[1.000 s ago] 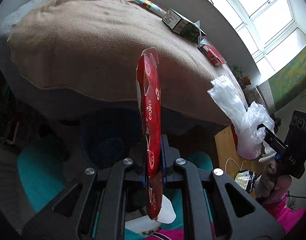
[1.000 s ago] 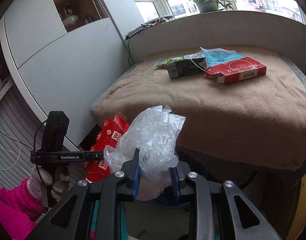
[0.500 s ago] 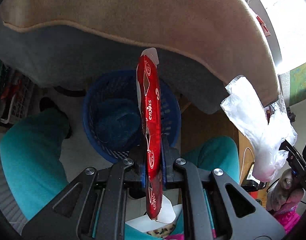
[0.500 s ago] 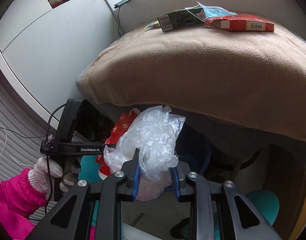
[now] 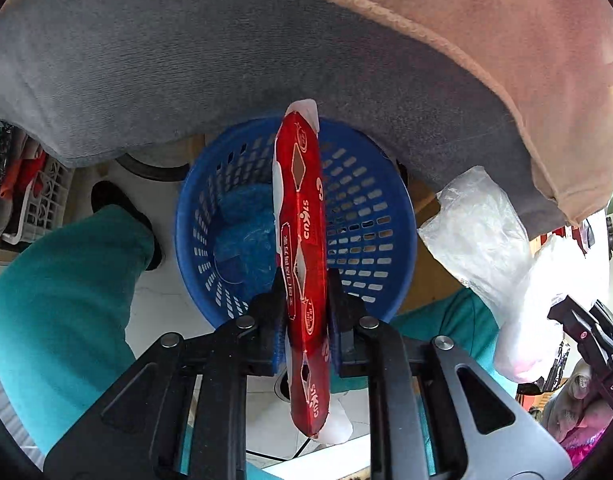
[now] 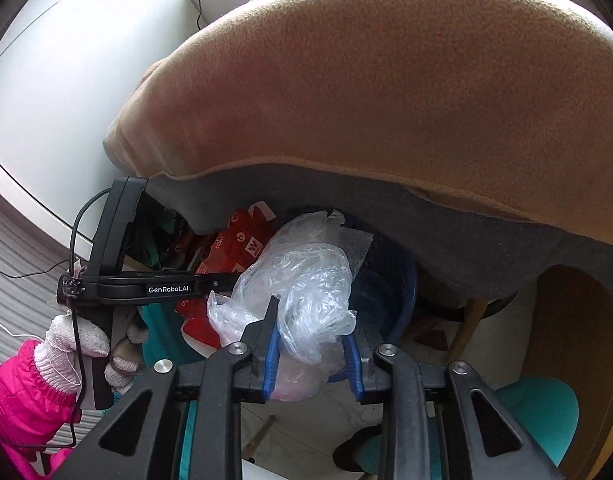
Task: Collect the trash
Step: 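Open both tools over the basket to drop the wrapper and clear bag, then raise both tools back toward the green milk carton on the bed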
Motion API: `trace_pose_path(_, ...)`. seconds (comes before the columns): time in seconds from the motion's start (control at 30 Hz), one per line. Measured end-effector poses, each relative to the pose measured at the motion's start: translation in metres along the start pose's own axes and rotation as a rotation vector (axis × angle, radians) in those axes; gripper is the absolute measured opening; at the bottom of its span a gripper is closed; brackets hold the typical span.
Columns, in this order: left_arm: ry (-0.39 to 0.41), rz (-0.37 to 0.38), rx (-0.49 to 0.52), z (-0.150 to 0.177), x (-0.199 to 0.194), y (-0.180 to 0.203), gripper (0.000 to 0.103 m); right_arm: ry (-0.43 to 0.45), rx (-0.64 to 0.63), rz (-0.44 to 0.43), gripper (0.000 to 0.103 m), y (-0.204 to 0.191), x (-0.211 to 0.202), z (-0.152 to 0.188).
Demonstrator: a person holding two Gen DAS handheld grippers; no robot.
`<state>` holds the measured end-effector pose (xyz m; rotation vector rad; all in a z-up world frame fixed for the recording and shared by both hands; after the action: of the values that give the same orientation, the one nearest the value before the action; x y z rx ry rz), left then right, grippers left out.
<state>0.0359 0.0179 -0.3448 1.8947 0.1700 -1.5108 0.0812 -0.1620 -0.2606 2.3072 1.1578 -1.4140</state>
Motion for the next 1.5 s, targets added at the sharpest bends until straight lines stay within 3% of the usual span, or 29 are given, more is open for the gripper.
trace_pose_path(0.07,0.005,-0.004,-0.005,-0.001,0.002,0.0,0.014,0.0,0.002,-0.003,0.034,0.002,0.01,-0.002)
trace_pose_path(0.2,0.021,-0.021,-0.003,-0.005,0.002,-0.002,0.03,-0.004,0.009,0.016,0.041,0.004,0.022,0.001)
trace_pose_path(0.4,0.043,-0.05,0.022,-0.007,0.0,0.004,0.03,-0.011,0.032,0.023,0.056,0.006,0.027,0.004)
trace_pose_path(0.87,0.068,-0.078,0.078,-0.003,-0.009,0.012,0.03,0.019,0.042,0.073,0.068,0.013,0.005,-0.002)
trace_pose_path(1.0,0.086,-0.081,0.089,-0.001,-0.014,0.017,0.043,0.035,0.038,0.078,0.072,0.011,-0.004,-0.008)
trace_pose_path(1.37,0.122,-0.057,0.124,0.001,-0.036,0.031,0.043,0.079,0.039,0.088,0.078,0.008,-0.028,-0.019)
trace_pose_path(1.5,0.168,-0.038,0.16,0.002,-0.057,0.044,0.058,0.118,0.044,0.094,0.086,0.013,-0.044,-0.02)
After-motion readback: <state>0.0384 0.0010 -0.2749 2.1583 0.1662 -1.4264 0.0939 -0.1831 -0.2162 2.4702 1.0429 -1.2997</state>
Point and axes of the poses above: each gripper's, at about its wrist camera, not at the fingertips, and x roughly the way its jaws point, y to its right, z to its underside, the point moved 5 cm from there along x, roughly the way its jaws point, and after that the axes turned 14 degrees about -x, right-handed, at the moved point
